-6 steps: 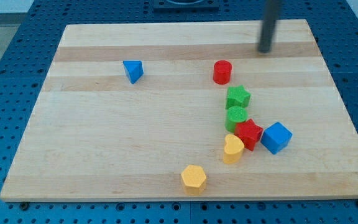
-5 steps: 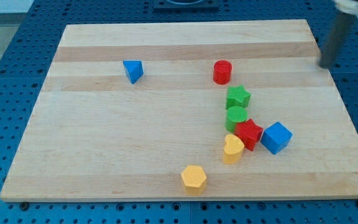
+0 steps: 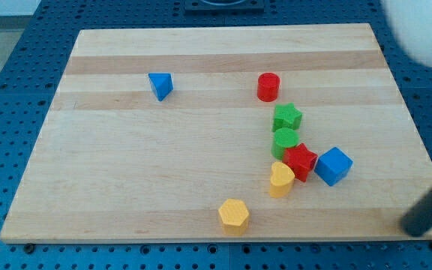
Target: Place yellow hexagon to the bottom of the blue triangle
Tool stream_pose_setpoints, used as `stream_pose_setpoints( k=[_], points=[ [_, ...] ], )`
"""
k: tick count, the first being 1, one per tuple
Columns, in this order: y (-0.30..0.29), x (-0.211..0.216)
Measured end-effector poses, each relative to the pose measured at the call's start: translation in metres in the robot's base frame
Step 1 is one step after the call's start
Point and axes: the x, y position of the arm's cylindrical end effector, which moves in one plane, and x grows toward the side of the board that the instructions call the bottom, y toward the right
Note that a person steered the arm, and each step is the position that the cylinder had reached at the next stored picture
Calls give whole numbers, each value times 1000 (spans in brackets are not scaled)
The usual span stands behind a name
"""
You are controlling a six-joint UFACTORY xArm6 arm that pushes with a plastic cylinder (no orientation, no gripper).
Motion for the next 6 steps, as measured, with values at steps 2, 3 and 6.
stream_pose_setpoints(
  k=[2,3,6],
  points=[
    [-92,1],
    [-102,1],
    [-292,-51]
  ],
)
